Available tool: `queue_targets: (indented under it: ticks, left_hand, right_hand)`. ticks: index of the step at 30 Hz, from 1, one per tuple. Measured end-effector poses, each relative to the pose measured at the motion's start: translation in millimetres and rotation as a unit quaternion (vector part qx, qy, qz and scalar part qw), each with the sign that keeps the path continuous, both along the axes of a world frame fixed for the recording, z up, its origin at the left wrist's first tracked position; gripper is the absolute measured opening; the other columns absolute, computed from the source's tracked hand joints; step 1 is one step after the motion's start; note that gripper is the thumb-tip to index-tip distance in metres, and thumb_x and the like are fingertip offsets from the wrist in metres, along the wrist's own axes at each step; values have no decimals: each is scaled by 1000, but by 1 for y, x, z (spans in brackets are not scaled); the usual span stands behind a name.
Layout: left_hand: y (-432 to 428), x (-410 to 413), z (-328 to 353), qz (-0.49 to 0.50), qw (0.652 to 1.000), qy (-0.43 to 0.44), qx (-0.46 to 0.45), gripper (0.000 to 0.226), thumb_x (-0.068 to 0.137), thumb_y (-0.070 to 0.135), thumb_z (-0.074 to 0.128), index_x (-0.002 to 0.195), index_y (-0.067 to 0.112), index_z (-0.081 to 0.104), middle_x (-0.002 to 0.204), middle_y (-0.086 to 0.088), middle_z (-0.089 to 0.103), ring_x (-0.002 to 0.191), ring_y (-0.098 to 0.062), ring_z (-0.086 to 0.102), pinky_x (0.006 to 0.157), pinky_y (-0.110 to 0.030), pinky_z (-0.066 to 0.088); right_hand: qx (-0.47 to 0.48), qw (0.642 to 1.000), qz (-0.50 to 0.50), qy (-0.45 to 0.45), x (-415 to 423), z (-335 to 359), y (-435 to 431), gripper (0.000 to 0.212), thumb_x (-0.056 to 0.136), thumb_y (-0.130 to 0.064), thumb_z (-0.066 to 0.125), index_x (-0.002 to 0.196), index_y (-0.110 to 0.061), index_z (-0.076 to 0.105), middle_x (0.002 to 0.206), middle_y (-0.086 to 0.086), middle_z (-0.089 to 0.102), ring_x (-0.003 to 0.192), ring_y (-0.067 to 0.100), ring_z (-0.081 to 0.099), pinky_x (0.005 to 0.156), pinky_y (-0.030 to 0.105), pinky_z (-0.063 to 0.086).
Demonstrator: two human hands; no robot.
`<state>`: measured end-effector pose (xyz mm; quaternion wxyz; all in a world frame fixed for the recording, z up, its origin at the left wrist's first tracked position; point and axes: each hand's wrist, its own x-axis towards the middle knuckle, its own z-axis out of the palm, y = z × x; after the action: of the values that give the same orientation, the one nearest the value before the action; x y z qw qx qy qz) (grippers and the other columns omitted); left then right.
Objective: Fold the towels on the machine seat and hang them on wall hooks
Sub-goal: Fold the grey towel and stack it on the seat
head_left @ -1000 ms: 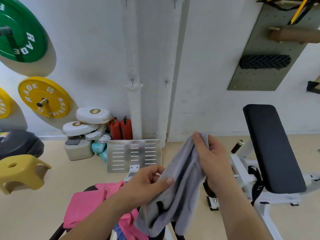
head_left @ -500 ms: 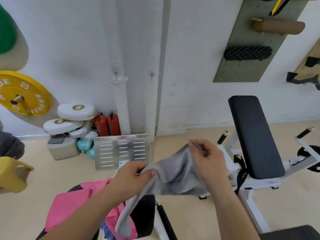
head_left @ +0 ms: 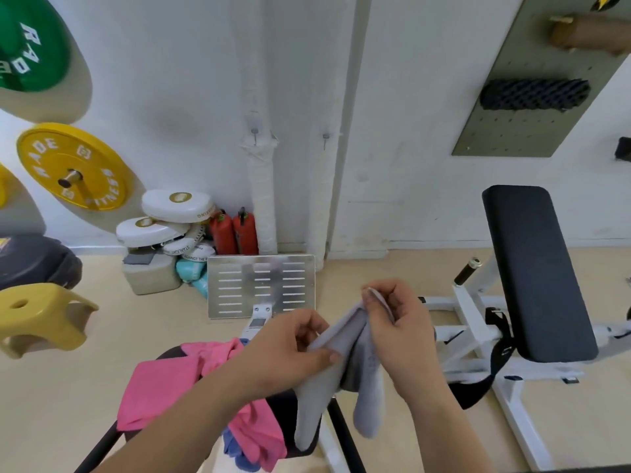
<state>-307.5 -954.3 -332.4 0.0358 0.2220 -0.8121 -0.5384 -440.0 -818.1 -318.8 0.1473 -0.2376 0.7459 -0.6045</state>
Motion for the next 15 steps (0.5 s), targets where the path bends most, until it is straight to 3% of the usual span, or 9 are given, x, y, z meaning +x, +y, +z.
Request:
queue_targets:
  ticks: [4,8,11,15]
  left_hand:
    - [-15,25,-15,-42,995,-83,19,23,80,30,82,76,14,66,65,12,53,62,-3,50,60,-22,41]
    - [-28,39,-17,56,988,-51,134,22,76,26,89,73,16,70,68,1,62,66,-12,58,64,-25,48]
    - [-30,42,-15,124,969,5,212,27,76,28,86,75,7,70,74,-15,59,66,-20,57,62,-25,50]
    - [-20,38,-13,209,951,56,220,51,73,49,84,89,3,69,82,-22,62,77,-22,57,76,-39,46]
  right_hand:
    - [-35,990,-136,1,-22,-5,7,10,102,-21,60,95,-28,63,86,-12,67,81,-1,63,75,13,48]
    - [-40,975,-218,-20,-42,-17,18,8,104,-19,57,99,-22,62,91,-6,67,88,9,64,84,28,53]
    - [-13,975,-216,-48,-40,-30,19,8,103,-20,58,99,-23,65,94,-8,70,95,9,67,95,36,55]
    - [29,984,-160,-73,-22,-39,6,8,95,-27,70,98,-32,75,109,-9,73,109,10,67,104,44,53]
